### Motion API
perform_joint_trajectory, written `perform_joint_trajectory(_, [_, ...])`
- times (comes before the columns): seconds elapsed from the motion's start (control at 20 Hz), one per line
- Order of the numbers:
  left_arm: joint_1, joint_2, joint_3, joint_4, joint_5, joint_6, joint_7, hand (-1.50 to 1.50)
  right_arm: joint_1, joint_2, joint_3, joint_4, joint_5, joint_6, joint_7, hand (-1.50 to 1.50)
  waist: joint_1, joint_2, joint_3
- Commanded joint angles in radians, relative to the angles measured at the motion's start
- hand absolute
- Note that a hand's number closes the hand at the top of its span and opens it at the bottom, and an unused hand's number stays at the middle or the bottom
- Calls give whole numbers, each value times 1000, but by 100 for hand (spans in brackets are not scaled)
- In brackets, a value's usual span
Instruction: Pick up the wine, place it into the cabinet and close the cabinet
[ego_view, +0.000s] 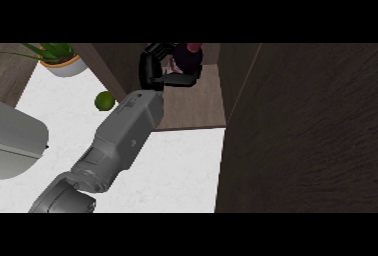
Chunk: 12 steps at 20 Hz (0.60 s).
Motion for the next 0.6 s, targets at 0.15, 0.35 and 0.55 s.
perform_joint_trajectory(0.15, [28,20,33,55,1,-22,-39,150,9,-31,-75,-58,-97,19,22,-150,-2,5,-1])
perform_joint_trajectory(0.35, [-18,50,33,74,-13,-3,2,-150,-5,4,-2,-41,-21,-10,30,-150,1,4,-1])
perform_joint_trajectory(0.55, [-20,6,20,99,-35,82,-20,-150,17,-6,-7,-76,-41,1,33,-150,-10,5,-1])
